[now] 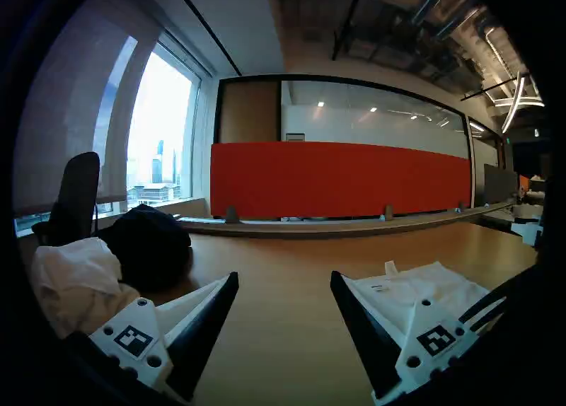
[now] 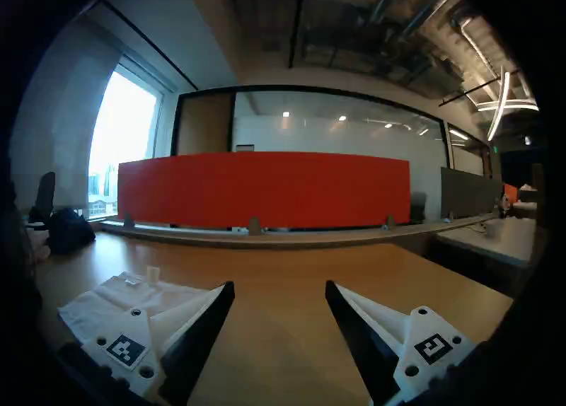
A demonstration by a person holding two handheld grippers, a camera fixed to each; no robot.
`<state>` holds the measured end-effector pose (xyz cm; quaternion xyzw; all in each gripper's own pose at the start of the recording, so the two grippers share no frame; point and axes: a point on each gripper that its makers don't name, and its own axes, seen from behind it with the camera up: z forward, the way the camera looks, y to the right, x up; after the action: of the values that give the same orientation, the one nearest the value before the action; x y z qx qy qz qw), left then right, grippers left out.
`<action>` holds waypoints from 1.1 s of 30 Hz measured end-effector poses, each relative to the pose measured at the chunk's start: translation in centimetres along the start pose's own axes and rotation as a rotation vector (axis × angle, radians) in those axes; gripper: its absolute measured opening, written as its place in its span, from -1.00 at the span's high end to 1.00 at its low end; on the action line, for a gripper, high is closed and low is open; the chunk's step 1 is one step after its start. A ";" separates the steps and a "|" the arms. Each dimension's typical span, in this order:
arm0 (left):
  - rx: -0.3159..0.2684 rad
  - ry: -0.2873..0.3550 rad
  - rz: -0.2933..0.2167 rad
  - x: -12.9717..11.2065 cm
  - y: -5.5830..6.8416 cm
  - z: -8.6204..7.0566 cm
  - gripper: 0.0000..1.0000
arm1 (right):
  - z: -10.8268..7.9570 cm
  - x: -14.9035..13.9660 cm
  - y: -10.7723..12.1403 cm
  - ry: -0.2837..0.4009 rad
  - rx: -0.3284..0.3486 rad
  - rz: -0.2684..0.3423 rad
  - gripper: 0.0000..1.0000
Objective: Fold towel
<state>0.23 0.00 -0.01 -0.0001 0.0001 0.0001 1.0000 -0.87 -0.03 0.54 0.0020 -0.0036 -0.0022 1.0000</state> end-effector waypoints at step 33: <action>-0.096 -0.088 0.060 16.9 2.2 -2.0 -0.93 | -0.6 16.8 -0.7 -0.018 0.000 -0.017 -0.99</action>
<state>17.09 2.16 -2.01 -0.0479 -0.0436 0.0299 0.9975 15.91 -0.83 0.06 0.0018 -0.0123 -0.0107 0.9999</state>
